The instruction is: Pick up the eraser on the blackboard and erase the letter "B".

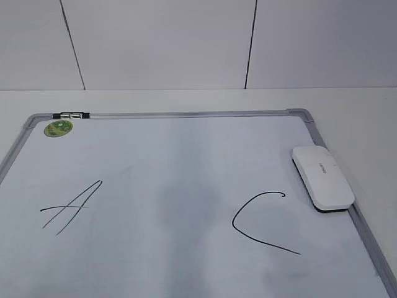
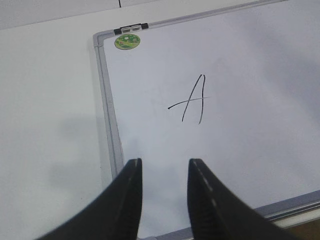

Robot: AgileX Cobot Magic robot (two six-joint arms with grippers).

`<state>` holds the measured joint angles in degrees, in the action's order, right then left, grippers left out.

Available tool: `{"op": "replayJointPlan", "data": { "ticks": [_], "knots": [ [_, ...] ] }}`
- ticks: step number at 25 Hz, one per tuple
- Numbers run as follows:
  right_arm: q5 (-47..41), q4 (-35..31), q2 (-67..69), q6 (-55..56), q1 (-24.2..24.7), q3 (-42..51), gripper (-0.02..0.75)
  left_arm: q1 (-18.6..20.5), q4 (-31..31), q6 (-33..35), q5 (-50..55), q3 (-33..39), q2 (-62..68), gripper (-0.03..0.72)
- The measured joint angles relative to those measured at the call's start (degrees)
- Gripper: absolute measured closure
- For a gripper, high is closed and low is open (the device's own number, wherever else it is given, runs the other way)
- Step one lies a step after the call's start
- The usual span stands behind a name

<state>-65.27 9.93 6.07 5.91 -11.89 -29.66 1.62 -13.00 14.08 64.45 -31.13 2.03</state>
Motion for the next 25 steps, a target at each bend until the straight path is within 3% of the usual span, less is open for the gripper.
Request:
{"op": "replayJointPlan", "data": {
  "ticks": [12, 25],
  "knots": [
    [-0.3, -5.0, -4.4, -4.2, 0.0, 1.7, 0.151, 0.0, 0.6, 0.2, 0.0, 0.8, -0.2, 0.449],
    [-0.4, -6.3, -7.1, -4.7, 0.0, 1.7, 0.151, 0.0, 0.7, 0.2, 0.0, 0.8, -1.4, 0.449]
  ]
}}
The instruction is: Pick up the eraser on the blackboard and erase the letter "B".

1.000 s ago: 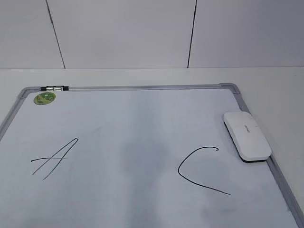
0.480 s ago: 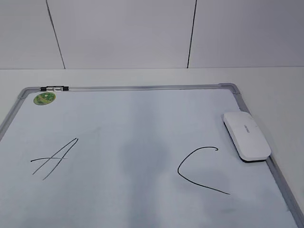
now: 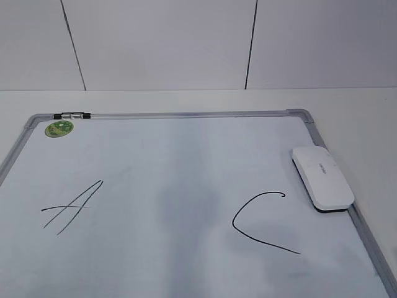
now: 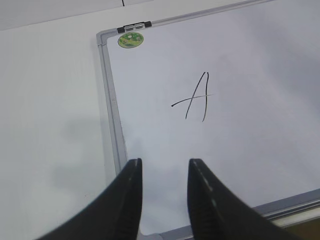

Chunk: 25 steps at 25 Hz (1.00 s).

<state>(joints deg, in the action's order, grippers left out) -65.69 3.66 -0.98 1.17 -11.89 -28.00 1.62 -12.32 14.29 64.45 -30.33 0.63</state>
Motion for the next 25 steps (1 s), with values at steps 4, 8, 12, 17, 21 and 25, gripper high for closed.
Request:
{"op": "replayJointPlan", "data": {
  "ticks": [4, 8, 12, 17, 21, 25],
  "knots": [
    [-0.1, 0.0, 0.0, -0.1, 0.1, 0.0, 0.152, 0.6, 0.0, 0.0, 0.0, 0.0, 0.0, 0.449],
    [-0.1, 0.0, 0.0, -0.1, 2.2, 0.0, 0.151, 1.0, 0.0, 0.0, 0.0, 0.0, 0.0, 0.449],
    [-0.1, 0.0, 0.0, -0.1, 4.5, 0.0, 0.152, 1.0, 0.0, 0.0, 0.0, 0.0, 0.0, 0.449],
    [-0.1, 0.0, 0.0, -0.1, 4.5, 0.0, 0.152, 1.0, 0.0, 0.0, 0.0, 0.0, 0.0, 0.449],
    [-0.1, 0.0, 0.0, -0.1, 4.5, 0.0, 0.152, 1.0, 0.0, 0.0, 0.0, 0.0, 0.0, 0.449],
    [-0.1, 0.0, 0.0, -0.1, 4.5, 0.0, 0.151, 1.0, 0.0, 0.0, 0.0, 0.0, 0.0, 0.449]
  ]
}}
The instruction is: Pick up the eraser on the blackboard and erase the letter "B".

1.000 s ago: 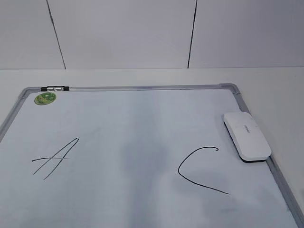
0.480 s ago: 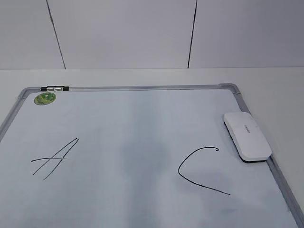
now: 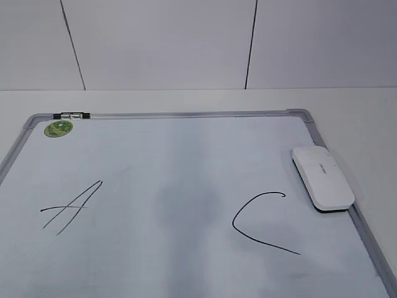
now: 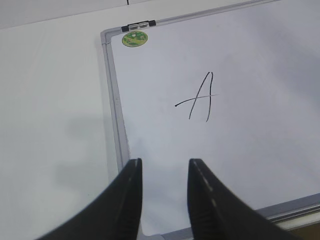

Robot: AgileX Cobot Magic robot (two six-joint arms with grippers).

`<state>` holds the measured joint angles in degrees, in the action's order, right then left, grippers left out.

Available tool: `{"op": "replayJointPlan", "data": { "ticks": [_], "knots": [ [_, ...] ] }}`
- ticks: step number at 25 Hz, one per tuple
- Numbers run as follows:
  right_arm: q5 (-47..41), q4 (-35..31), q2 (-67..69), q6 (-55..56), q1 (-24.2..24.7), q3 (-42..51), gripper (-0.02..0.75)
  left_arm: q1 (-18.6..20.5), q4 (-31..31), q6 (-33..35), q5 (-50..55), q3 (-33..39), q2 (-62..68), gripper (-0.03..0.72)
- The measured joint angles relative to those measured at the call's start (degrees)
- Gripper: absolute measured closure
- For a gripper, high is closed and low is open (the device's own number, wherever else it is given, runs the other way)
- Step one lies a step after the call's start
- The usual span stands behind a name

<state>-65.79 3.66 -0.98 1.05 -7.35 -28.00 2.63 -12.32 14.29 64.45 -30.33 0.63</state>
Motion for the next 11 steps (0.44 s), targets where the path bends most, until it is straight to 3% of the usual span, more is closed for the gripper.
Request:
{"op": "replayJointPlan", "data": {
  "ticks": [11],
  "knots": [
    [0.0, 0.0, 0.0, 0.0, 0.0, 0.0, 0.152, 0.0, 0.0, 0.0, 0.0, 0.0, 0.0, 0.449]
  ]
}}
